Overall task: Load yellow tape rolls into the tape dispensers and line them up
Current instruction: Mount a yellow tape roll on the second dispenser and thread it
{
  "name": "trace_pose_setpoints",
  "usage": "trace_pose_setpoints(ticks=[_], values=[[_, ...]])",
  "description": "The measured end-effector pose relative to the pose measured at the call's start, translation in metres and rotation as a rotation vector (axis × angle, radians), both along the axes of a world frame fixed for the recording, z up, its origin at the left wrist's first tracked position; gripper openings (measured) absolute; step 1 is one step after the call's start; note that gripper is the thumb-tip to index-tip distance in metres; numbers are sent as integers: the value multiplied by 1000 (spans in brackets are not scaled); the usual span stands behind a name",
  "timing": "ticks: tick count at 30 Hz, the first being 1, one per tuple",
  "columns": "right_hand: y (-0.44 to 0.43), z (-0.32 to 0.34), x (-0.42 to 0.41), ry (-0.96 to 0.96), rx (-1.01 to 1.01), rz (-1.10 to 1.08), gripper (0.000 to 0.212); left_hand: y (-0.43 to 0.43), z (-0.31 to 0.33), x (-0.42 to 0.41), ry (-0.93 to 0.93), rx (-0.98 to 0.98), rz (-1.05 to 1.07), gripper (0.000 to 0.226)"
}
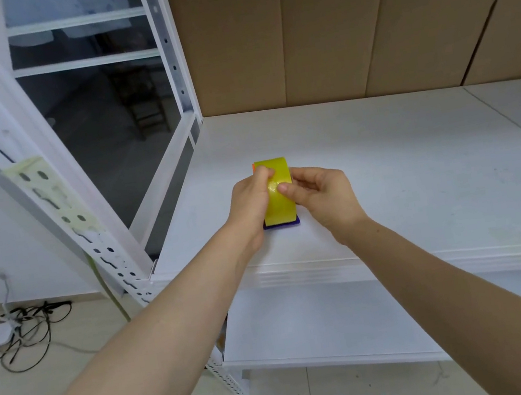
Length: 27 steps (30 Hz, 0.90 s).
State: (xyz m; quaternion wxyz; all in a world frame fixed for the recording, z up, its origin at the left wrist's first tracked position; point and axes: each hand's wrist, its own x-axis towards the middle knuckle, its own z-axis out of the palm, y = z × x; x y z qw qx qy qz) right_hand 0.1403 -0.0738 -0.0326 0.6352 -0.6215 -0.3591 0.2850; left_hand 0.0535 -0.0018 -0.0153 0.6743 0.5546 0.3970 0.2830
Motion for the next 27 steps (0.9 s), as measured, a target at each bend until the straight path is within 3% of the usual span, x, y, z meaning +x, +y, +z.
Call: trace_pose_setpoints(ticks=[4,9,18,22,27], values=[[-1,2,0,-87,-34,-13,32,-2,7,3,36,-90,37,22],[-2,7,1,-65,-57,-41,33,-1,6,2,-30,-175,6,51],[0,11,3,-99,-96,-46,32,2,10,5,30,-125,24,19],[1,11,5,-100,-119,-50,39,3,8,2,-1,-163,-29,48],[-1,18,11,-293,-98,-88,49,7,2,-1,-73,-181,-116,57]])
